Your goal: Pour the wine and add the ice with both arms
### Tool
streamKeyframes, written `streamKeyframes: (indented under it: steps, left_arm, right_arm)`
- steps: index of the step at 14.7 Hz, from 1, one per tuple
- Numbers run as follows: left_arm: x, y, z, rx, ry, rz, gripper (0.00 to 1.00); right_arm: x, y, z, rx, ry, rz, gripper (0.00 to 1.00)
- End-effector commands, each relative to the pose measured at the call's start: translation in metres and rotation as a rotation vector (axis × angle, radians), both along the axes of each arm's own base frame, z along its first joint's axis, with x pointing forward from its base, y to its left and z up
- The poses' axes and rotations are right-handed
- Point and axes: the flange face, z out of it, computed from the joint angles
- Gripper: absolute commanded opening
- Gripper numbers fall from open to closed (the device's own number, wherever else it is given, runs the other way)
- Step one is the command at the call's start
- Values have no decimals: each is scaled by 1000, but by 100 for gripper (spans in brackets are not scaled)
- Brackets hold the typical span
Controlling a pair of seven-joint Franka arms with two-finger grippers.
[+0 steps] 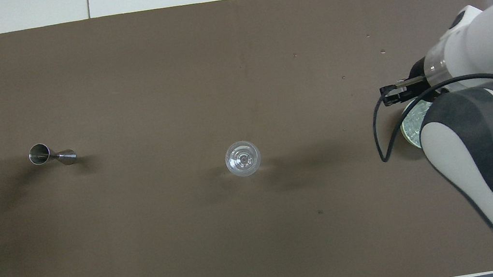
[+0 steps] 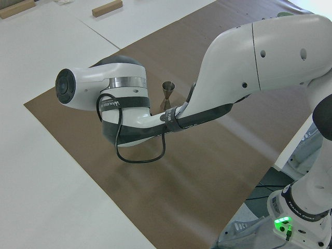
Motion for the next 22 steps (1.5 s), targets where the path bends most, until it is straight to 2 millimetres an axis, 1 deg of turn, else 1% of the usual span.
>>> streamKeyframes:
  steps: [1, 2, 3, 4, 5, 6, 8, 9, 10, 12, 13, 14, 16, 17, 18, 19, 20, 21, 22]
  left_arm:
    - [5, -46, 59, 140, -51, -153, 100]
    - [5, -58, 75, 156, -75, -176, 100]
    - [6, -74, 89, 179, -99, -217, 100]
    - [6, -99, 106, 255, -120, -307, 100]
    - [7, -124, 119, 322, -137, -392, 100]
    - [4, -153, 134, 376, -156, -465, 100]
    - [-1, -186, 154, 413, -194, -523, 100]
    - [-4, -203, 166, 448, -213, -561, 100]
    - [-7, -221, 174, 495, -225, -609, 100]
    - [-13, -252, 186, 544, -248, -675, 100]
    - [-15, -257, 191, 557, -256, -688, 100]
    - [-17, -258, 197, 561, -260, -691, 100]
    - [-20, -263, 198, 578, -254, -729, 100]
    - [-30, -265, 211, 593, -251, -742, 100]
    - [-36, -266, 220, 601, -259, -745, 100]
    - [-38, -267, 224, 602, -268, -753, 100]
    - [-38, -268, 224, 602, -272, -770, 100]
    - [-38, -266, 224, 604, -269, -776, 100]
    - [-38, -266, 223, 604, -263, -778, 100]
  right_arm:
    - [7, 83, 28, 63, -8, -99, 17]
    - [4, 108, 31, 110, -6, -126, 17]
    - [-1, 134, 34, 135, -21, -149, 17]
    - [-12, 163, 38, 157, -38, -170, 17]
    - [-21, 179, 35, 162, -33, -178, 17]
    - [-31, 195, 32, 165, -30, -166, 17]
    - [-46, 225, 20, 171, -26, -165, 17]
    - [-53, 235, 10, 171, -25, -163, 17]
    - [-58, 241, 3, 177, -30, -161, 17]
    - [-62, 240, -8, 177, -30, -163, 17]
    - [-63, 238, -13, 179, -33, -166, 17]
    - [-68, 236, -17, 179, -31, -165, 18]
    - [-69, 236, -19, 181, -33, -165, 18]
    - [-69, 236, -21, 179, -31, -167, 18]
    - [-70, 235, -22, 177, -26, -169, 21]
    - [-70, 235, -21, 177, -26, -169, 24]
    - [-71, 235, -21, 178, -23, -168, 28]
    - [-72, 235, -21, 177, -20, -168, 28]
    - [-73, 235, -24, 173, -15, -169, 34]
